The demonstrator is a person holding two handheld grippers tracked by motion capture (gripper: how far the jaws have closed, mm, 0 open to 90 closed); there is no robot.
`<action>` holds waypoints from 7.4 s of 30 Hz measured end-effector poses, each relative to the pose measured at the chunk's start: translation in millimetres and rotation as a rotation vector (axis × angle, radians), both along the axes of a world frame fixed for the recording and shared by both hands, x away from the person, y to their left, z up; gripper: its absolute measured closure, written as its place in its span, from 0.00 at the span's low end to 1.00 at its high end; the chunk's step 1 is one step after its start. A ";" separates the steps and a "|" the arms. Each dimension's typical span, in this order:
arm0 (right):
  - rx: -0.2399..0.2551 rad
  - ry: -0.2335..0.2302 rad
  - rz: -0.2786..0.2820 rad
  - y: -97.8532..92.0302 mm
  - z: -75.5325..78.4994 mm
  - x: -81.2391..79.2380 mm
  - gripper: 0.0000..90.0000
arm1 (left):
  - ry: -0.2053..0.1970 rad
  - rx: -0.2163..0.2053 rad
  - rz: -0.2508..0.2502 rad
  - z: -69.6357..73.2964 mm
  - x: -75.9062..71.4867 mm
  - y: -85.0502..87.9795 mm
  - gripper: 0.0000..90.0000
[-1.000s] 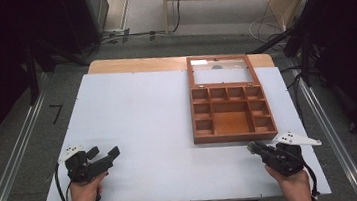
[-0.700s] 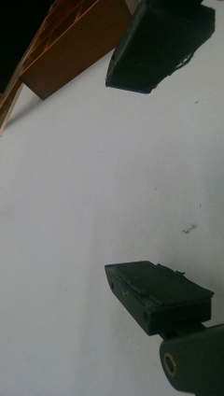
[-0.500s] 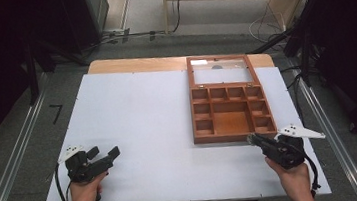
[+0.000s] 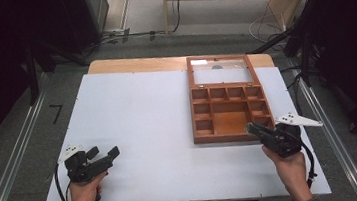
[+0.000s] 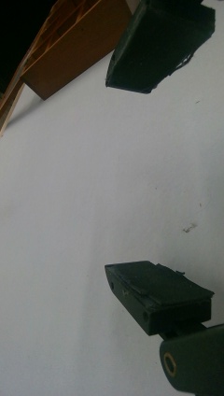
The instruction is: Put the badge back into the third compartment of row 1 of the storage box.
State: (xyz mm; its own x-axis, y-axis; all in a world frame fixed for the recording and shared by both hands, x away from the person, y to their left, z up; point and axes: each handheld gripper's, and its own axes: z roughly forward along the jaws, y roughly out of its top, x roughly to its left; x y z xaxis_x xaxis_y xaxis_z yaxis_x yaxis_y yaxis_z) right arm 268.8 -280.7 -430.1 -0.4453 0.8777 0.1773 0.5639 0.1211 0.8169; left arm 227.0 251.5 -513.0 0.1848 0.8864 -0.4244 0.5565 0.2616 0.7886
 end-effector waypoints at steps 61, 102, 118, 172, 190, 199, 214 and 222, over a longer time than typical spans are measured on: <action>0.002 -0.004 -0.060 12.6 31.1 79.0 0.88 | -0.002 -0.010 -0.001 0.9 0.0 0.9 0.11; -0.019 0.033 -0.141 17.0 11.7 139.2 0.88 | -0.002 -0.017 -0.008 0.8 0.6 1.9 0.11; -0.038 0.071 -0.167 21.8 -5.7 158.3 0.88 | -0.002 -0.021 -0.010 0.6 0.9 1.7 0.11; -0.015 0.097 -0.159 22.1 -9.1 159.8 0.28 | -0.003 -0.023 -0.017 1.1 1.0 0.2 0.11; -0.043 0.124 -0.138 20.7 -4.0 152.6 0.28 | -0.001 -0.022 -0.018 1.1 2.0 -0.9 0.11; -0.060 0.107 -0.133 20.3 -1.2 144.5 0.26 | -0.001 -0.023 -0.020 1.0 2.2 -0.8 0.11; -0.020 0.075 -0.115 13.3 1.3 123.4 0.26 | -0.001 -0.022 -0.020 1.2 2.1 -1.1 0.11; 0.000 0.059 -0.101 10.5 3.8 110.5 0.26 | -0.001 -0.021 -0.019 1.1 2.1 -1.2 0.11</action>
